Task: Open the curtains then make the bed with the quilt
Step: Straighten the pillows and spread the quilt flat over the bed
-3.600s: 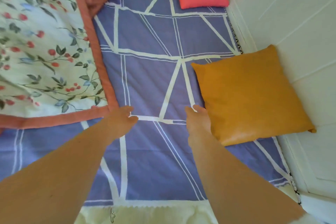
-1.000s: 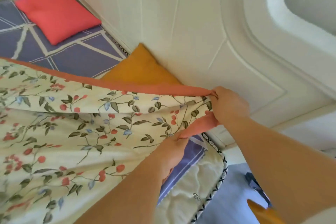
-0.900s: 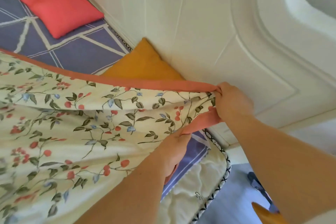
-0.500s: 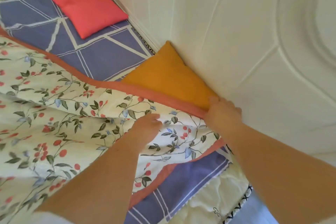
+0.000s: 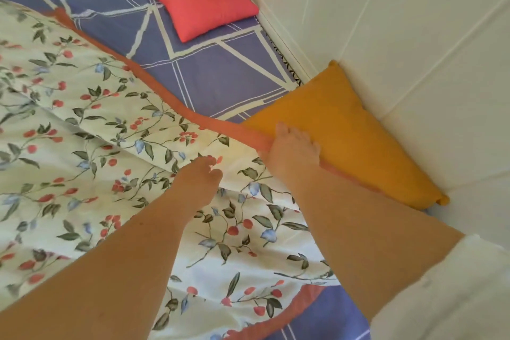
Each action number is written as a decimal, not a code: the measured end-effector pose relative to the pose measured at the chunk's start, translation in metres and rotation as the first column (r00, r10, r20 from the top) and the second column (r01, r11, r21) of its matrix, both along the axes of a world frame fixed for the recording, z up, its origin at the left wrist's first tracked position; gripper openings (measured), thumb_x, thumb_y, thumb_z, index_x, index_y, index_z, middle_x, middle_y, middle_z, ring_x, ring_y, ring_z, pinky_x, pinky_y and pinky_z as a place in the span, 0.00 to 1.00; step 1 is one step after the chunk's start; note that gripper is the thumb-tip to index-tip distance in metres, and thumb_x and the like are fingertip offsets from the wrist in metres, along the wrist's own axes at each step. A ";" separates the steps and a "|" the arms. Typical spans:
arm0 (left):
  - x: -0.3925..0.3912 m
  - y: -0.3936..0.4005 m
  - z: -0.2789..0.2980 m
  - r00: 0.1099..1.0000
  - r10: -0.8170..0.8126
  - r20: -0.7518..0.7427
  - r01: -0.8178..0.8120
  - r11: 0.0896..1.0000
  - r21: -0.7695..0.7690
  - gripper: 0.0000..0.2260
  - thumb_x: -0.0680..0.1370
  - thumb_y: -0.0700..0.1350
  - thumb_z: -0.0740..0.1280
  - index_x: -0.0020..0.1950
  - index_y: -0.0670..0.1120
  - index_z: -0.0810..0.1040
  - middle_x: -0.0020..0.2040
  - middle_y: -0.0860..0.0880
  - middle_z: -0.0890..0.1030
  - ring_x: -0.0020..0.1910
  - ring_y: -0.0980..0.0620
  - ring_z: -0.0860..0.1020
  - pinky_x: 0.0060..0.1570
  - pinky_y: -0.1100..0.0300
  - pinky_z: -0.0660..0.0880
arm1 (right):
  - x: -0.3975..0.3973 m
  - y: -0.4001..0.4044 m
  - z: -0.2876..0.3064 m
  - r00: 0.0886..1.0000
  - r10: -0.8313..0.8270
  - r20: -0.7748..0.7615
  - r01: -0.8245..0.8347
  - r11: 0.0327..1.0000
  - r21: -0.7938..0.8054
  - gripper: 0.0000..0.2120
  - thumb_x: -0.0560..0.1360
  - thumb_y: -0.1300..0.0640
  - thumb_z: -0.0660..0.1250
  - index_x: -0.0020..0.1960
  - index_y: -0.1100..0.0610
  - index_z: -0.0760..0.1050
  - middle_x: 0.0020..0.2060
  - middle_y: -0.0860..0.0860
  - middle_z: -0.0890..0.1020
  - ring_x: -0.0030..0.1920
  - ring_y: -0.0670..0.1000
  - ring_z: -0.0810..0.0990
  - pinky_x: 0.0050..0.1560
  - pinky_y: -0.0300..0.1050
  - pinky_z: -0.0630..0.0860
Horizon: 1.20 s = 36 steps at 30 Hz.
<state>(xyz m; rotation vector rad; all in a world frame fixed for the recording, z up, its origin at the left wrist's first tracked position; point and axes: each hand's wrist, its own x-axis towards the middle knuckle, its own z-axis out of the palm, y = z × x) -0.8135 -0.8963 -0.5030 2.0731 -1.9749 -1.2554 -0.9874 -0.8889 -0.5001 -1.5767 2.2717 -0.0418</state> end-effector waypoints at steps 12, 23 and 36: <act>-0.044 -0.082 0.012 0.683 0.669 -0.292 -0.563 0.737 0.373 0.18 0.70 0.54 0.70 0.53 0.45 0.73 0.53 0.44 0.77 0.46 0.41 0.80 0.34 0.47 0.81 | -0.011 0.029 0.034 0.863 0.506 0.006 -0.415 0.715 -0.563 0.07 0.71 0.62 0.70 0.48 0.57 0.83 0.32 0.57 0.76 0.24 0.56 0.73 0.26 0.41 0.66; -0.168 -0.176 0.120 0.699 0.191 -0.689 -0.233 0.972 0.034 0.26 0.75 0.60 0.59 0.69 0.50 0.69 0.61 0.49 0.78 0.52 0.50 0.77 0.56 0.47 0.73 | -0.095 -0.026 0.065 0.897 -0.019 0.442 0.244 0.855 -0.458 0.15 0.78 0.59 0.56 0.63 0.52 0.71 0.52 0.56 0.78 0.48 0.57 0.79 0.50 0.52 0.77; -0.135 -0.064 -0.006 0.947 0.081 -0.310 -0.192 0.918 -0.347 0.19 0.79 0.46 0.58 0.70 0.47 0.67 0.71 0.47 0.68 0.69 0.50 0.65 0.63 0.63 0.59 | -0.131 -0.003 0.006 0.959 -0.240 0.149 0.266 0.945 -0.189 0.32 0.75 0.55 0.62 0.75 0.48 0.51 0.63 0.54 0.73 0.58 0.58 0.75 0.46 0.49 0.70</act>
